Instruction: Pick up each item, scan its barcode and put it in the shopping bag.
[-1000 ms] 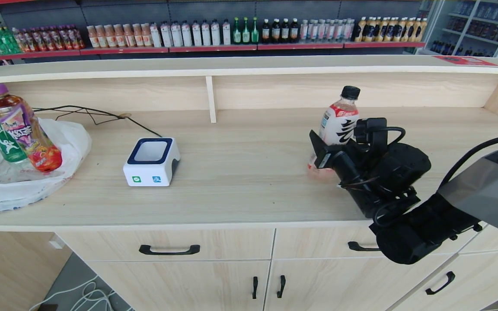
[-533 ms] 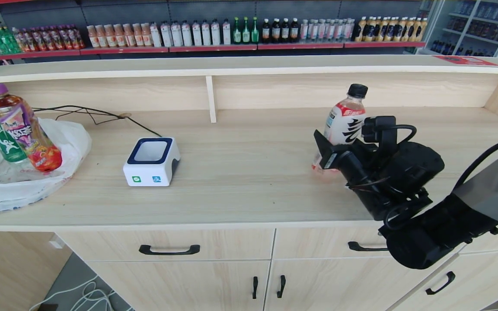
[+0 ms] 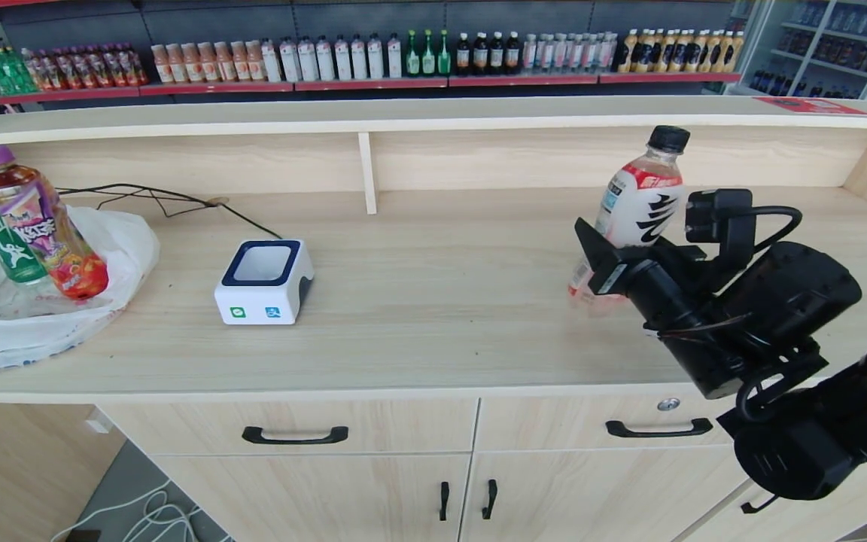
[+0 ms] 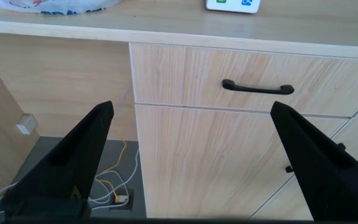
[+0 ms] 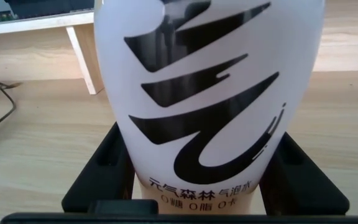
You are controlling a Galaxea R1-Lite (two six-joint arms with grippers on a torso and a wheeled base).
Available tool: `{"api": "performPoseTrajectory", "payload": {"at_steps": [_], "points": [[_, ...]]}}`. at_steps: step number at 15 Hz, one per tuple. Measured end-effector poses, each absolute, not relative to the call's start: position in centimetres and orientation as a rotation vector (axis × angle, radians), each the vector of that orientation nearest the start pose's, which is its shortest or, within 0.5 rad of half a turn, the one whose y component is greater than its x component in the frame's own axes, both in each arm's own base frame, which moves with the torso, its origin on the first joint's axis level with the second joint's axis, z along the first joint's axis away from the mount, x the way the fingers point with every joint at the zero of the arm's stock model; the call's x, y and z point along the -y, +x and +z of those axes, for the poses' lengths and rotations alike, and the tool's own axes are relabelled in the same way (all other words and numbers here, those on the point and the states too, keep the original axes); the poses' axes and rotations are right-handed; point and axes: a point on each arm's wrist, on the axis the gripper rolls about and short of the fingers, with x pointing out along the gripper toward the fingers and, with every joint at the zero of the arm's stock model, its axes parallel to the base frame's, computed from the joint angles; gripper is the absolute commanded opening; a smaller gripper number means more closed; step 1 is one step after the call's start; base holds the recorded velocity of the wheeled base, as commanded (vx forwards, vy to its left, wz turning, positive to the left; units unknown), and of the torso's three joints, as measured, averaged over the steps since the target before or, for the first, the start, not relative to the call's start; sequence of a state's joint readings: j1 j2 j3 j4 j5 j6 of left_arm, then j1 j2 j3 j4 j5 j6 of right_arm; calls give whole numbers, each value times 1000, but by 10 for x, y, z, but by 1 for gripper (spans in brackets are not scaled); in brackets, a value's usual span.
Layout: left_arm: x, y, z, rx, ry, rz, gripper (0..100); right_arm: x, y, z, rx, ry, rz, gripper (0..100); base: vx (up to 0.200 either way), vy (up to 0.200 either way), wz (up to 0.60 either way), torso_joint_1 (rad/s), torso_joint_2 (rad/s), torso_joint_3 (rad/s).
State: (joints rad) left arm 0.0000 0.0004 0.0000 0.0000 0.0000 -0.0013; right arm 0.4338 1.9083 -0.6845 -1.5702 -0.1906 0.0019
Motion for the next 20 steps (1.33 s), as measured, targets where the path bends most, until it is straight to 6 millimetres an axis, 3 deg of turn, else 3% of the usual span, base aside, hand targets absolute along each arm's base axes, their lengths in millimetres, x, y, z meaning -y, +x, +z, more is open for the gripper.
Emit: {"api": "performPoseTrajectory", "payload": {"at_steps": [6, 10, 15, 20], "points": [[0, -23, 75, 0, -2, 0, 100, -115, 248, 186, 305, 103, 258, 0, 0, 0, 0, 0, 0, 0], [0, -23, 75, 0, 0, 0, 100, -110, 229, 190, 308, 106, 270, 0, 0, 0, 0, 0, 0, 0], [0, -23, 75, 0, -1, 0, 100, -133, 191, 189, 292, 129, 435, 0, 0, 0, 0, 0, 0, 0], [0, -23, 75, 0, -1, 0, 100, -137, 166, 204, 334, 224, 639, 0, 0, 0, 0, 0, 0, 0]]}}
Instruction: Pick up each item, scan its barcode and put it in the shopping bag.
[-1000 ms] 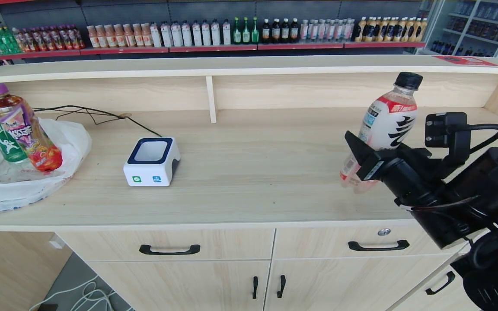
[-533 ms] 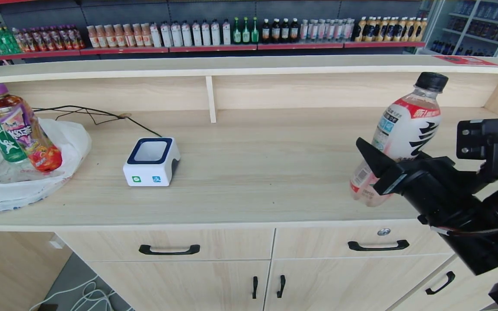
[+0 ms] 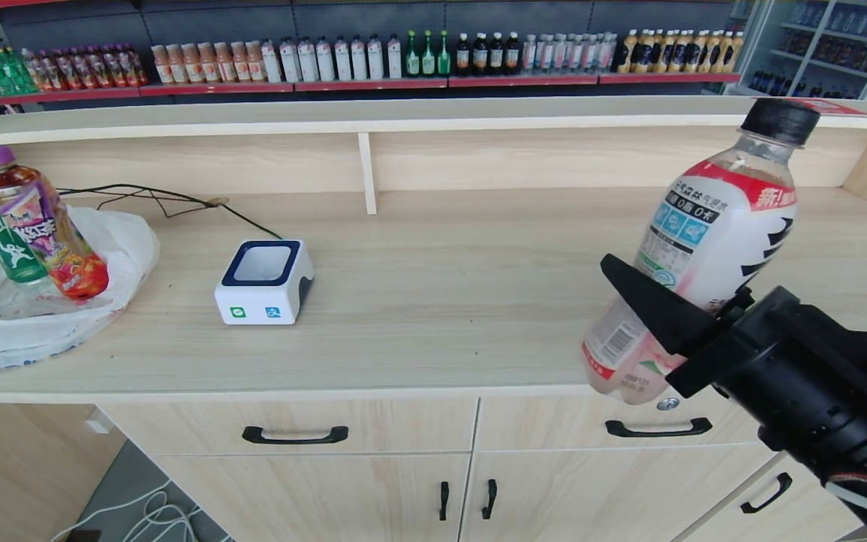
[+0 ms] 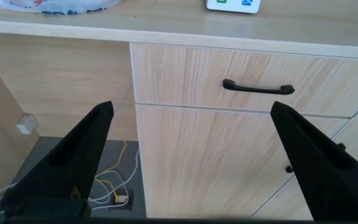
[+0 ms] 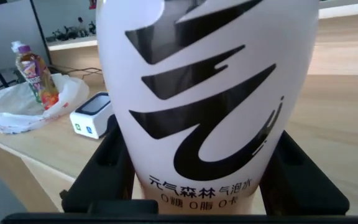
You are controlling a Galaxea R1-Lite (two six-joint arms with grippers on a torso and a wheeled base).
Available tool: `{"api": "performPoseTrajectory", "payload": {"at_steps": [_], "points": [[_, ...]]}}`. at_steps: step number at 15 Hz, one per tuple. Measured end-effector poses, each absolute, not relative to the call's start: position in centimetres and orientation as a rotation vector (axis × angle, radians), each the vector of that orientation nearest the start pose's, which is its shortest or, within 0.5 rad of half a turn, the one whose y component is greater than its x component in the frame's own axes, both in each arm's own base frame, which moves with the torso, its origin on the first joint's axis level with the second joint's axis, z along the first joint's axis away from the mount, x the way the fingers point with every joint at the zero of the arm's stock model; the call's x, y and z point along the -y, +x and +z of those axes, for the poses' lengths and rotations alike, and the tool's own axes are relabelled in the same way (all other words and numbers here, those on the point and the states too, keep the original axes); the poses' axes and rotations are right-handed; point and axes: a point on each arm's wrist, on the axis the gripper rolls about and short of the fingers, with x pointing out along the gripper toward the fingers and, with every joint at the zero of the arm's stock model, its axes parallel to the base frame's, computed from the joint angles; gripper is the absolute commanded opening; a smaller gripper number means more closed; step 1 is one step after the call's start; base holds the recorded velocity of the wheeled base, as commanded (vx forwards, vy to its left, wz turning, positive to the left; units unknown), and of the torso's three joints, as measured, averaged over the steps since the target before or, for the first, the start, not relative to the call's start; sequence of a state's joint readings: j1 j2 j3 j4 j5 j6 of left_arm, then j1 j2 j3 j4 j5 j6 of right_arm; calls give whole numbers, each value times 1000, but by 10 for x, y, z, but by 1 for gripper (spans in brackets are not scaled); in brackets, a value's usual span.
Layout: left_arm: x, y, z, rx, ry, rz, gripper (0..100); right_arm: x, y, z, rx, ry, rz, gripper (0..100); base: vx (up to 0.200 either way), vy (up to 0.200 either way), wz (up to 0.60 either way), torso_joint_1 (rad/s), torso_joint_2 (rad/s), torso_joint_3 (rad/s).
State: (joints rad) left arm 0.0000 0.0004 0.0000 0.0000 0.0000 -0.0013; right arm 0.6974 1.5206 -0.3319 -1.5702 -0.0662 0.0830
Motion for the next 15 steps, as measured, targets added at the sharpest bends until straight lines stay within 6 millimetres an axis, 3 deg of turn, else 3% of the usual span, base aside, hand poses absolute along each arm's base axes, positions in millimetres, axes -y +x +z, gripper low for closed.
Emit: {"api": "performPoseTrajectory", "payload": {"at_steps": [4, 11, 15], "points": [[0, -23, 75, 0, -1, 0, 100, -136, 152, 214, 314, 376, 870, 0, 0, 0, 0, 0, 0, 0], [0, -23, 75, 0, -1, 0, 100, -160, 135, 245, 376, 512, 1074, 0, 0, 0, 0, 0, 0, 0], [0, -23, 75, 0, -1, 0, 100, -171, 137, 260, 419, 548, 1113, 0, 0, 0, 0, 0, 0, 0]]}}
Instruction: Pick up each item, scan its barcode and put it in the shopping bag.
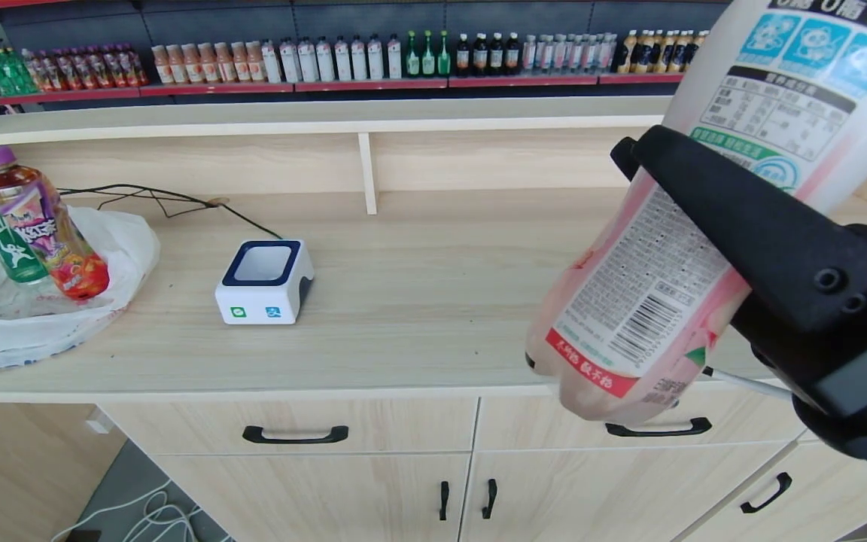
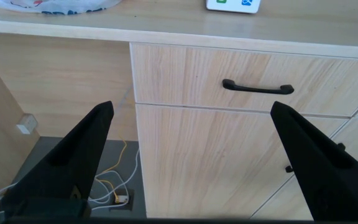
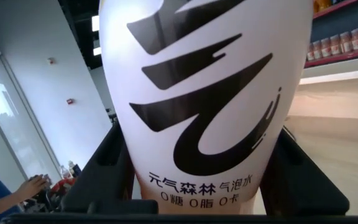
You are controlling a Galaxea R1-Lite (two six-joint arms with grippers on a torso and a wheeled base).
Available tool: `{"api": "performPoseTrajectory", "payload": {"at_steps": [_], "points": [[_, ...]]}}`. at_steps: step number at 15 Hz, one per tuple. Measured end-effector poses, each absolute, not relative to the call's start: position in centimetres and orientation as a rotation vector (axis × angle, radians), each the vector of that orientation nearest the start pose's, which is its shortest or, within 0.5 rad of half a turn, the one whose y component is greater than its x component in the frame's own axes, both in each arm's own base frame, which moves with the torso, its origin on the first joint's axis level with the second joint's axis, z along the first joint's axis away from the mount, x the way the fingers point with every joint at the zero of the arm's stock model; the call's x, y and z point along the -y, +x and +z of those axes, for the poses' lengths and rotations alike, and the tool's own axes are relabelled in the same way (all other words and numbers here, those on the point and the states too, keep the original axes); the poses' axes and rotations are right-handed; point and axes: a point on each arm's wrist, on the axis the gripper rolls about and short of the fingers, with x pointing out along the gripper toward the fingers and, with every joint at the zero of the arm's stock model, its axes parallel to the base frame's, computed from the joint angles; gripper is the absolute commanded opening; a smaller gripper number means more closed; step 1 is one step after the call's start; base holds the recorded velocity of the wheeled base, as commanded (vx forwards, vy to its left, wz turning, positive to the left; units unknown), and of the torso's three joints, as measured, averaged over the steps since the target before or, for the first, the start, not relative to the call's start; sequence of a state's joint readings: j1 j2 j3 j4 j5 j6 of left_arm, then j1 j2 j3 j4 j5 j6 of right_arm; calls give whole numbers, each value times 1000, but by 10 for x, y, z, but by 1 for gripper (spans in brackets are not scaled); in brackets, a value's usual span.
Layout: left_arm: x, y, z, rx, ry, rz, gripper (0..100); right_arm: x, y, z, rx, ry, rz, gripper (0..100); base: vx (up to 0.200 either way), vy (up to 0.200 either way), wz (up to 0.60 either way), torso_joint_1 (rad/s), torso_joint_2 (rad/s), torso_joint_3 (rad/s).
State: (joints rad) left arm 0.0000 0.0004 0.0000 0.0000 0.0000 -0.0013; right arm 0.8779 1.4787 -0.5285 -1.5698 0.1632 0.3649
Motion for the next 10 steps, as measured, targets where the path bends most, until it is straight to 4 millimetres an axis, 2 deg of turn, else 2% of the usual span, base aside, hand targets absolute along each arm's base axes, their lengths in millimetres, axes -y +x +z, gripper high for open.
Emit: {"api": "performPoseTrajectory", "payload": {"at_steps": [10], "points": [[0, -23, 75, 0, -1, 0, 100, -187, 143, 266, 435, 540, 1175, 0, 0, 0, 0, 0, 0, 0]]}}
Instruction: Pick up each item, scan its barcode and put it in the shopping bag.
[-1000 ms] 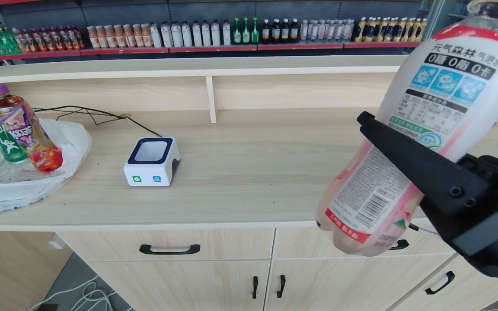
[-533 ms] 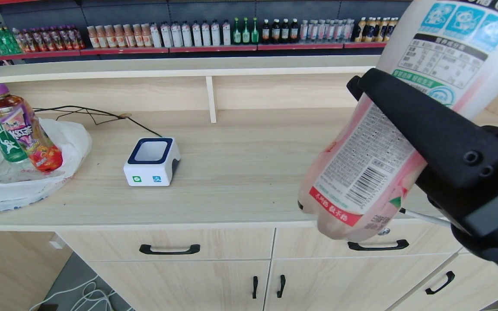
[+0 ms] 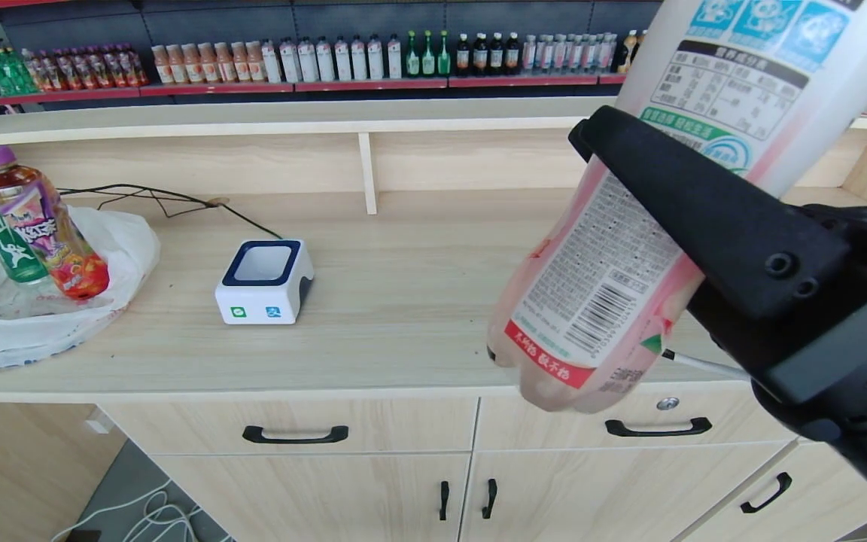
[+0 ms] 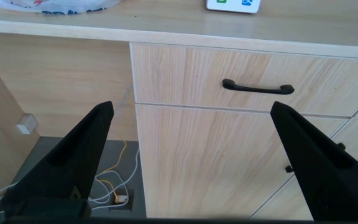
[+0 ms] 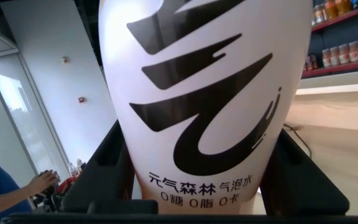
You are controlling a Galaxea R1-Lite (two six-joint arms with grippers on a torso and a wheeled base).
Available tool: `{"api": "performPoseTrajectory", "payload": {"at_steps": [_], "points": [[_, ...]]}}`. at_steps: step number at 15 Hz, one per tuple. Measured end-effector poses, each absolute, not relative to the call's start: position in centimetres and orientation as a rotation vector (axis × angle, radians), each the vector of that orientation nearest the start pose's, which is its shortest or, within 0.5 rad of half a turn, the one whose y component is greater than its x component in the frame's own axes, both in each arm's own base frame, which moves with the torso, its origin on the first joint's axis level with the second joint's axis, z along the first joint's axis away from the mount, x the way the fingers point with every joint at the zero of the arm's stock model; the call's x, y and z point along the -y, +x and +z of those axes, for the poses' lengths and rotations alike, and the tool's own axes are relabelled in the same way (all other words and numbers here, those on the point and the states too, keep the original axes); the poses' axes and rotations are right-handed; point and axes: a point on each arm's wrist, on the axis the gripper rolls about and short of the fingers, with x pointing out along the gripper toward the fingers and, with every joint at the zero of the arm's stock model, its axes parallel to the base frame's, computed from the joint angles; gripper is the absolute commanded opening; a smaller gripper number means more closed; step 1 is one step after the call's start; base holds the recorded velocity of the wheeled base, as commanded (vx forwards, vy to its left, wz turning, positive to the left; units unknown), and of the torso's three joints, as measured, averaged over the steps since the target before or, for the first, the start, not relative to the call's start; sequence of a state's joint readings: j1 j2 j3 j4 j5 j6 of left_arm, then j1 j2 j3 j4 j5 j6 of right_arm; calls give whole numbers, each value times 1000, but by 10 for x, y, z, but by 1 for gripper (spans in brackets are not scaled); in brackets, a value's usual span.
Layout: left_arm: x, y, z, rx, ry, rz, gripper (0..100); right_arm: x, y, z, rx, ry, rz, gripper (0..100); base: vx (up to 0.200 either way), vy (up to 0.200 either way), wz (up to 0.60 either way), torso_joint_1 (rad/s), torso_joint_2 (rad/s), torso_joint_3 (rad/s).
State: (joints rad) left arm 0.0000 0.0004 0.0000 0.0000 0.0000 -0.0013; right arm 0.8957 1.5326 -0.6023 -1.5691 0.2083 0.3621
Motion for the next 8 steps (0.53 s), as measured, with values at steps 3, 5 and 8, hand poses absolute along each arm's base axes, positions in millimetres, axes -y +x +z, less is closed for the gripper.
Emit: {"api": "performPoseTrajectory", "payload": {"at_steps": [3, 5, 8], "points": [[0, -23, 75, 0, -1, 0, 100, -193, 143, 266, 435, 545, 1192, 0, 0, 0, 0, 0, 0, 0], [0, -23, 75, 0, -2, 0, 100, -196, 142, 267, 433, 548, 1203, 0, 0, 0, 0, 0, 0, 0], [0, -23, 75, 0, -1, 0, 100, -197, 142, 266, 431, 548, 1206, 0, 0, 0, 0, 0, 0, 0]]}}
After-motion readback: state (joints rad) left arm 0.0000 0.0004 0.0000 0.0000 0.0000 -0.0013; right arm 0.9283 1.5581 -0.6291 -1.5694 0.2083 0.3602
